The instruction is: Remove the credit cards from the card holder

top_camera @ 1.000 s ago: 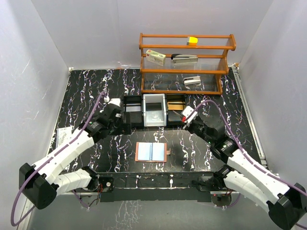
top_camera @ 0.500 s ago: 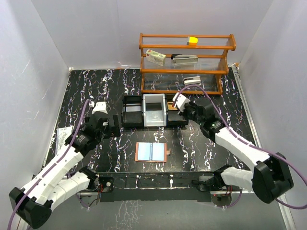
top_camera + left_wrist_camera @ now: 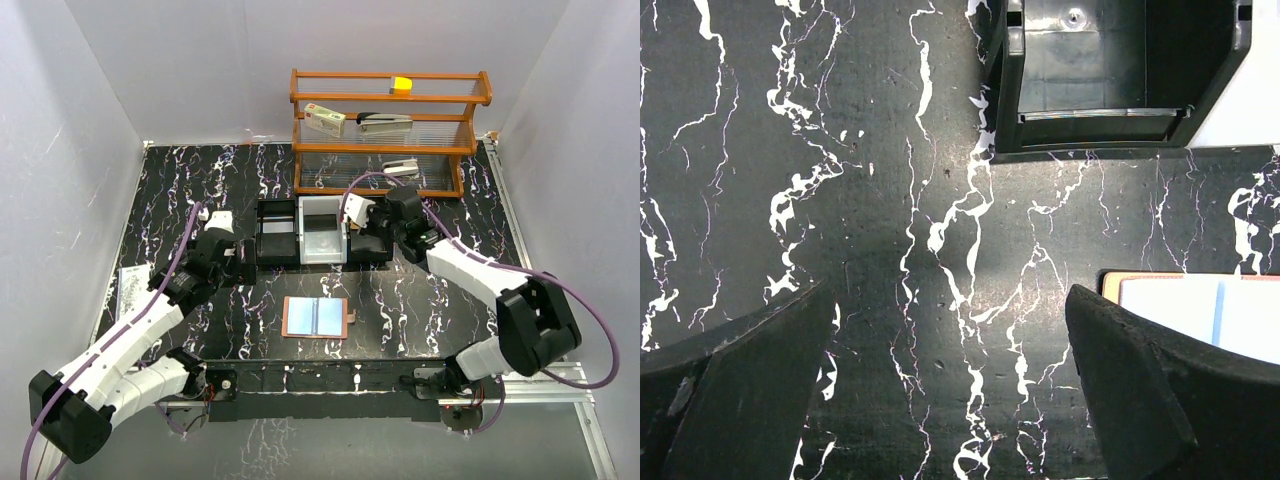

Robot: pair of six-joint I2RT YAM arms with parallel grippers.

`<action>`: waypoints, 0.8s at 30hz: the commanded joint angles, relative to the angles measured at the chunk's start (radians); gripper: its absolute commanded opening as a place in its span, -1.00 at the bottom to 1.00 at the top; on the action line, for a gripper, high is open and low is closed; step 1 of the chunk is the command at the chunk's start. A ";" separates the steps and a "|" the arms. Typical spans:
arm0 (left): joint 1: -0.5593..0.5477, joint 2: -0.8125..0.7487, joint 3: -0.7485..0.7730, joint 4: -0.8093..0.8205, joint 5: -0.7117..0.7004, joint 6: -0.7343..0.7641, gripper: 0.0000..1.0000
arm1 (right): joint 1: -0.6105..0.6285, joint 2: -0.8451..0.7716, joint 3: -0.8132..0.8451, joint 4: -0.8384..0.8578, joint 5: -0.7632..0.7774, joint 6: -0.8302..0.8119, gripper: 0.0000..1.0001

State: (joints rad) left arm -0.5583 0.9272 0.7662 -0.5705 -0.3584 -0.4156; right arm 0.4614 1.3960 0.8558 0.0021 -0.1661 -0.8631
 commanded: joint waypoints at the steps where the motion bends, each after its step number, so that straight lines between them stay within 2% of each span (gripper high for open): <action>1: 0.003 -0.017 -0.006 0.011 -0.006 0.015 0.97 | -0.007 0.057 0.072 0.027 0.029 -0.064 -1.00; 8: 0.004 -0.013 -0.006 0.014 -0.017 0.016 0.97 | -0.042 0.133 0.107 0.068 0.065 -0.083 -1.00; 15: 0.003 0.022 -0.002 0.020 -0.013 0.020 0.97 | -0.046 0.228 0.170 0.077 0.002 -0.067 -1.00; 20: 0.004 0.022 -0.002 0.022 -0.014 0.021 0.97 | -0.046 0.292 0.221 0.077 0.031 -0.090 -1.00; 24: 0.004 0.022 -0.002 0.025 -0.014 0.021 0.97 | -0.046 0.320 0.216 0.147 0.044 -0.110 -1.00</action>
State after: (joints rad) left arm -0.5583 0.9588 0.7662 -0.5533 -0.3592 -0.4034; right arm 0.4133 1.7039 1.0332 0.0235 -0.1299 -0.9398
